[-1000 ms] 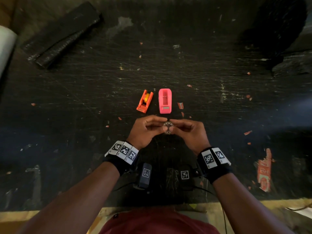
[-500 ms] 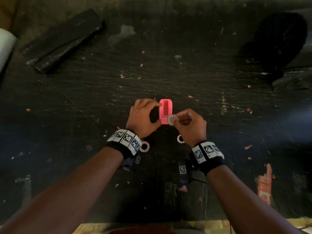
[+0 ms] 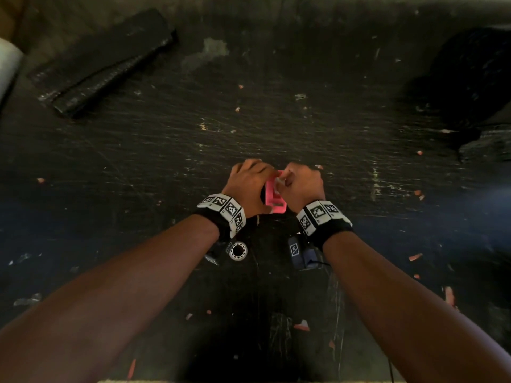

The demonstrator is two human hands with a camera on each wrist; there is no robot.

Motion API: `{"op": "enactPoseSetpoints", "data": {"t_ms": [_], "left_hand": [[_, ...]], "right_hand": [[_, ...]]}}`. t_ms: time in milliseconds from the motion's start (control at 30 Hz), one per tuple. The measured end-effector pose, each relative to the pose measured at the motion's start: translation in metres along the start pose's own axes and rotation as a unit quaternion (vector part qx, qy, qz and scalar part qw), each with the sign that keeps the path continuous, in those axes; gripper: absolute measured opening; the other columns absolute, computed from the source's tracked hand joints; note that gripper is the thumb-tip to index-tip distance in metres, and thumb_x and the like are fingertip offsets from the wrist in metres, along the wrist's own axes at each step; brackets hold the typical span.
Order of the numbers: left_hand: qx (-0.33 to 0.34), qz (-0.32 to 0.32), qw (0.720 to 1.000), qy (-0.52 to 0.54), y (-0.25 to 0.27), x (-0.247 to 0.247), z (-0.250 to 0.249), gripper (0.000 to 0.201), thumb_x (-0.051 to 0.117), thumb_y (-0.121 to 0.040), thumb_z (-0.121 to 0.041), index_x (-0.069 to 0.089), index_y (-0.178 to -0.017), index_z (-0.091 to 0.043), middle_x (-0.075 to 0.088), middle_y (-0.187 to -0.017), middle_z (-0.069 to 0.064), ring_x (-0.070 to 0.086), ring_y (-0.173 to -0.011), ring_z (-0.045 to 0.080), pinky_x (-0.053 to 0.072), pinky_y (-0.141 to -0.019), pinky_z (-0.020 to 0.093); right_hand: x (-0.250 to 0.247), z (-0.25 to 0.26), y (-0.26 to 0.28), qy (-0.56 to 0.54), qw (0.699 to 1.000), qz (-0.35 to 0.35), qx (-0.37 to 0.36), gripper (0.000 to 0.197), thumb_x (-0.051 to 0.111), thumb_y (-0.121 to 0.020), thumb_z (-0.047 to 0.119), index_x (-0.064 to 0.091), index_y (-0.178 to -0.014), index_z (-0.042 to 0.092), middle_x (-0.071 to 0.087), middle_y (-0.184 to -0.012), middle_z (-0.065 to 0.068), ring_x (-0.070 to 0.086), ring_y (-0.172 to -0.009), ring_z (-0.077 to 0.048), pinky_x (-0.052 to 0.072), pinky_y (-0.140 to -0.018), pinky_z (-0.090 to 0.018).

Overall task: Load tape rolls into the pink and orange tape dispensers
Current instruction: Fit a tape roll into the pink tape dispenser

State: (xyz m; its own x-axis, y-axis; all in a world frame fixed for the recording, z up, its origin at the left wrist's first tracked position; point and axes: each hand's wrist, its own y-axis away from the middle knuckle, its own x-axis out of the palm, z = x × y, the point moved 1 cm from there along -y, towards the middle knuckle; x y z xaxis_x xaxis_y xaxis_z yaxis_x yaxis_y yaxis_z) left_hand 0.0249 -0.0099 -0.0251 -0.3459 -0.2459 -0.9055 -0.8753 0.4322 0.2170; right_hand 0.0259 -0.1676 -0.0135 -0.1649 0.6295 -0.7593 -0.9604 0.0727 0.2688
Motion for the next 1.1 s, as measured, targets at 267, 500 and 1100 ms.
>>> {"op": "enactPoseSetpoints", "data": {"t_ms": [267,500,1100], "left_hand": [[-0.012,-0.01,1.0,0.026,0.003,0.001,-0.002,0.094,0.078,-0.06,-0.066,0.05,-0.137,-0.02,0.057,-0.144,0.003,0.041,-0.141,0.028,0.033,-0.111,0.047],[-0.012,-0.003,0.999,0.03,0.001,0.002,-0.001,0.089,0.085,-0.061,-0.061,0.049,-0.134,-0.023,0.059,-0.14,0.0,0.044,-0.137,0.026,0.035,-0.11,0.046],[-0.008,-0.001,1.0,0.015,0.001,0.002,-0.002,0.095,0.083,-0.067,-0.057,0.045,-0.145,-0.019,0.052,-0.15,0.002,0.042,-0.14,0.025,0.034,-0.112,0.045]], "right_hand": [[0.007,0.001,-0.004,0.051,0.998,0.007,-0.033,0.008,0.072,-0.084,0.025,0.068,-0.079,0.02,0.069,-0.095,-0.004,0.069,-0.084,-0.028,0.056,-0.076,-0.037],[-0.004,-0.01,0.003,0.127,0.982,0.081,-0.116,0.026,0.062,-0.083,0.045,0.071,-0.101,0.028,0.064,-0.103,-0.004,0.066,-0.091,-0.027,0.057,-0.079,-0.042],[-0.007,-0.018,0.0,0.157,0.969,0.048,-0.185,0.008,0.069,-0.087,0.028,0.065,-0.093,0.024,0.062,-0.103,0.0,0.067,-0.081,-0.026,0.057,-0.069,-0.042]]}}
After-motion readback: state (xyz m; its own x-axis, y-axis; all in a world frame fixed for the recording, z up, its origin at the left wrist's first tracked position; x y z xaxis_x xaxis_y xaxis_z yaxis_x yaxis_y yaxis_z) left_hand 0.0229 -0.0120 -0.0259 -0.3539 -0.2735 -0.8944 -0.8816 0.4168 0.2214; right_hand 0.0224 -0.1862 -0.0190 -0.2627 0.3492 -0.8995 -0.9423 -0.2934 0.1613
